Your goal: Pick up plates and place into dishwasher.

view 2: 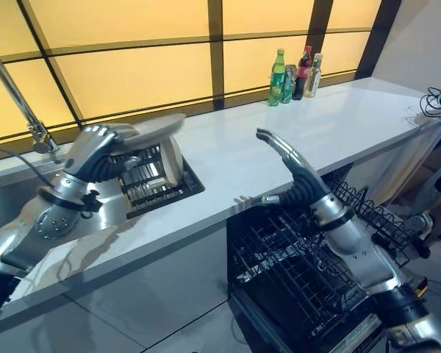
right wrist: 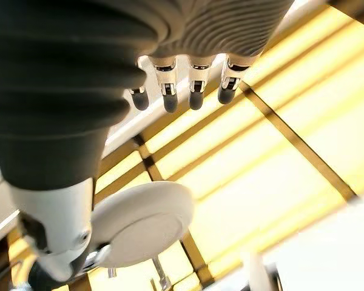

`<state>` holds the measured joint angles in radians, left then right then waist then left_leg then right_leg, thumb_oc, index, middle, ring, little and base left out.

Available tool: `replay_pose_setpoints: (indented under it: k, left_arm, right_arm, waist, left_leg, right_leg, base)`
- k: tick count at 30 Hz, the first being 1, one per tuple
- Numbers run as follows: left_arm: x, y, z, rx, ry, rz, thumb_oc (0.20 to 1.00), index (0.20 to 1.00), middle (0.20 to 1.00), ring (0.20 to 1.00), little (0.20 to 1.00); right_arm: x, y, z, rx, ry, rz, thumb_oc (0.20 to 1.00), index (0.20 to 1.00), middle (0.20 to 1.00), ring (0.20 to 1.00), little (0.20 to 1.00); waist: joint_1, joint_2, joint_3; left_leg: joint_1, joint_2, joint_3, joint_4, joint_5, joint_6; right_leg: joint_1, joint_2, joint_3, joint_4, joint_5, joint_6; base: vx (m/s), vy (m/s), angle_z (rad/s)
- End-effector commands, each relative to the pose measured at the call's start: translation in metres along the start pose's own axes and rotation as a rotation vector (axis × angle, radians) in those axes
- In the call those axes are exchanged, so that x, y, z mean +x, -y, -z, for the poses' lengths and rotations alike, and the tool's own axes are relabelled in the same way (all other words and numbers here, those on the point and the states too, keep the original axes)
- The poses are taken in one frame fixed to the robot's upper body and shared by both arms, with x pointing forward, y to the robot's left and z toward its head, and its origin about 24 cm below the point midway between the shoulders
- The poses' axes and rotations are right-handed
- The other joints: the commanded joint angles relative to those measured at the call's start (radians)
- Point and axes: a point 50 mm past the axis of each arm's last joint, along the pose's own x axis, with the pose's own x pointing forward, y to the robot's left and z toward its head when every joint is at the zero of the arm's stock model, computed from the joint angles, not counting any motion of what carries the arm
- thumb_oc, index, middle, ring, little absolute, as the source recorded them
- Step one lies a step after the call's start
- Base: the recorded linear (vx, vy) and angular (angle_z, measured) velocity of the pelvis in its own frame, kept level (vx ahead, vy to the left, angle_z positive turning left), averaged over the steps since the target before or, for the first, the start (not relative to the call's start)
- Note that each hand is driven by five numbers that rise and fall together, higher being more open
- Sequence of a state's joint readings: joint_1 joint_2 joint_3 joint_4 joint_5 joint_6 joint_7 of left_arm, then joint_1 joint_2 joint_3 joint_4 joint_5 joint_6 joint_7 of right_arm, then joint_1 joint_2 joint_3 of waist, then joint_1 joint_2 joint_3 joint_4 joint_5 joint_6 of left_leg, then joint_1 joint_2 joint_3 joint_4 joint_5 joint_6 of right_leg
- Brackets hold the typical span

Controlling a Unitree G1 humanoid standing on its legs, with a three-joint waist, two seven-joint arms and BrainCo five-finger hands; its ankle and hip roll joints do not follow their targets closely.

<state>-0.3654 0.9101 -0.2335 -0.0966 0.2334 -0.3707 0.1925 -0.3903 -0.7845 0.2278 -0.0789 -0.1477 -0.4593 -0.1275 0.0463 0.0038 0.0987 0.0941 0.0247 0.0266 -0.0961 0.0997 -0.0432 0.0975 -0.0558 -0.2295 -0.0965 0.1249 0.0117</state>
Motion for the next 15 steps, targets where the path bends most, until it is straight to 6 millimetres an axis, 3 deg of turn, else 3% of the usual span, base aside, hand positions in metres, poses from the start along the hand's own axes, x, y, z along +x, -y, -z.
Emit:
replay_pose_setpoints:
  k: [1,7,15]
  left_arm:
    - [0.03,-0.021,-0.027,-0.228,0.182,-0.02,0.2,0.2,0.2,0.2,0.2]
    - [0.048,-0.015,-0.051,-0.412,0.336,0.086,0.2,0.2,0.2,0.2,0.2]
    - [0.061,-0.017,-0.066,-0.464,0.425,0.131,0.2,0.2,0.2,0.2,0.2]
  right_arm:
    - [0.032,0.018,-0.016,-0.17,0.118,-0.015,1.0,1.0,1.0,1.0,1.0]
    - [0.056,0.02,-0.005,-0.21,0.083,-0.079,1.0,1.0,1.0,1.0,1.0]
    - [0.068,0.016,-0.001,-0.203,0.064,-0.156,1.0,1.0,1.0,1.0,1.0]
  waist:
    - [0.032,-0.008,0.008]
    - [0.041,-0.017,-0.004]
    - [0.046,-0.022,-0.018]
  left_leg:
    - [0.032,-0.027,-0.024,0.012,-0.142,0.007]
    - [0.044,-0.024,-0.03,0.012,-0.141,0.005]
    - [0.049,-0.029,-0.037,0.009,-0.144,0.007]
  right_leg:
    - [0.059,-0.068,-0.015,0.017,-0.13,0.111]
    - [0.073,-0.065,-0.021,0.016,-0.132,0.106]
    - [0.08,-0.065,-0.019,0.011,-0.133,0.105]
  base:
    - [-0.01,-0.052,0.03]
    - [0.01,-0.016,0.02]
    - [0.02,-0.007,0.03]
